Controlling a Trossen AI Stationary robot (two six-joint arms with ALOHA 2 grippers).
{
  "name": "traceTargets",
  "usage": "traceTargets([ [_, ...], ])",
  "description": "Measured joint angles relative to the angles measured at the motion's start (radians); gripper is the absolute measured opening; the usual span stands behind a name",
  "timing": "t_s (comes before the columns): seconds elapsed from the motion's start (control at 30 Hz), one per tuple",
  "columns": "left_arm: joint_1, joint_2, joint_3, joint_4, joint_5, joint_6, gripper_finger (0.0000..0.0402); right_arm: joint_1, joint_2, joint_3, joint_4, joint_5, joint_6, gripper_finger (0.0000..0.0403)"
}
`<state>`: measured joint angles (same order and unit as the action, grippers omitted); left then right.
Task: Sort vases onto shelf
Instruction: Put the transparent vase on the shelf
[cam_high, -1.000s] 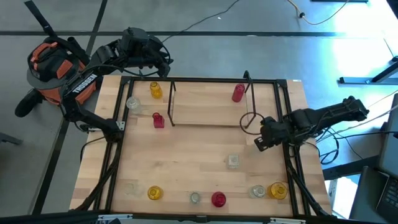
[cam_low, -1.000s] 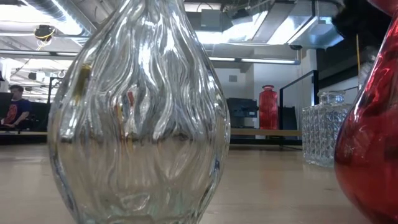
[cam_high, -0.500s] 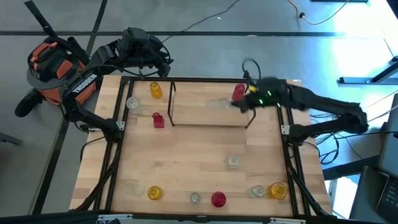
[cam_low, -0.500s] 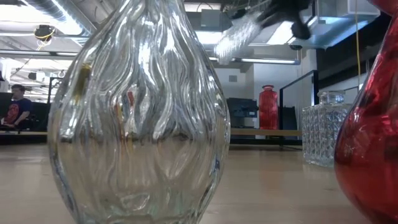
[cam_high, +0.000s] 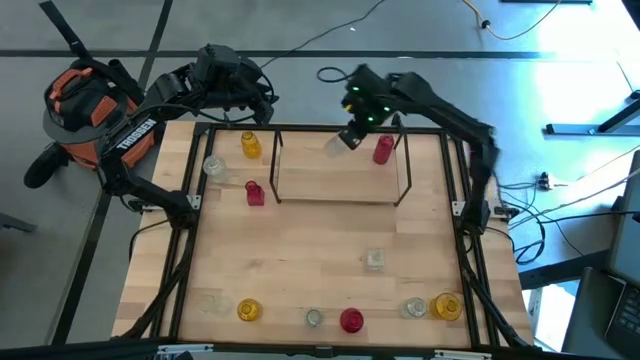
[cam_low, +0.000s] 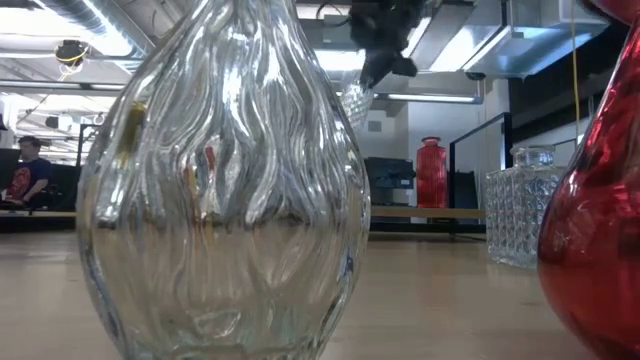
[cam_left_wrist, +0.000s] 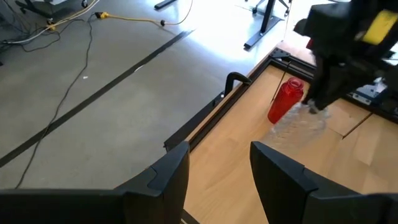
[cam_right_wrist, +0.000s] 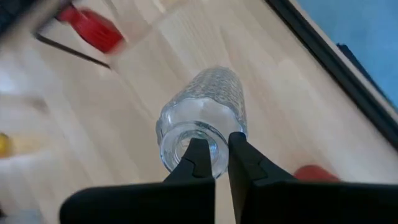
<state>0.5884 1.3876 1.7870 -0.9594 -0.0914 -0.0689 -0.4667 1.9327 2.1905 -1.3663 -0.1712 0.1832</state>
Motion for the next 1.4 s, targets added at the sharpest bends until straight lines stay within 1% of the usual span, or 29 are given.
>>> traceTargets([
  [0.07,0.000,0.000,0.000,-0.007,0.000,-0.001,0.0163,0.001,0.072,0.100,-0.062,0.014,-0.048,0.0000],
  [0.13,0.000,0.000,0.000,-0.018,0.000,-0.001,0.0163,0.001,0.127,0.167,-0.075,0.024,-0.080,0.0000],
  [0.23,0.000,0.000,0.000,-0.036,0.000,-0.002,0.0163,0.000,0.146,0.130,-0.036,0.022,-0.099,0.0000],
  [0.43,0.000,0.000,0.000,-0.054,0.000,-0.006,0.0163,-0.003,0.192,0.121,-0.128,0.147,-0.132,0.0000],
  [0.5,0.000,0.000,0.000,-0.053,0.000,-0.004,0.0163,-0.013,0.195,0.121,-0.130,0.161,-0.134,0.0000],
  [0.7,0.000,0.000,0.000,-0.050,0.000,0.000,0.0163,-0.071,0.195,0.121,-0.179,0.150,-0.134,0.0000],
  [0.83,0.000,0.000,0.000,-0.050,0.000,0.001,0.0163,-0.120,0.195,0.121,-0.185,0.095,-0.136,0.0000],
  [0.93,0.000,0.000,0.000,-0.049,0.000,0.001,0.0163,-0.144,0.195,0.121,-0.186,0.079,-0.163,0.0000],
  [1.07,0.000,0.000,0.000,-0.049,0.000,0.001,0.0163,-0.143,0.212,0.121,-0.183,0.069,-0.197,0.0000],
  [1.2,0.000,0.000,0.000,-0.048,-0.001,0.032,0.0163,-0.142,0.237,0.121,-0.183,0.003,-0.209,0.0000],
  [1.4,0.000,0.000,0.000,-0.048,-0.001,0.046,0.0163,-0.143,0.249,0.121,-0.185,0.006,-0.209,0.0000],
])
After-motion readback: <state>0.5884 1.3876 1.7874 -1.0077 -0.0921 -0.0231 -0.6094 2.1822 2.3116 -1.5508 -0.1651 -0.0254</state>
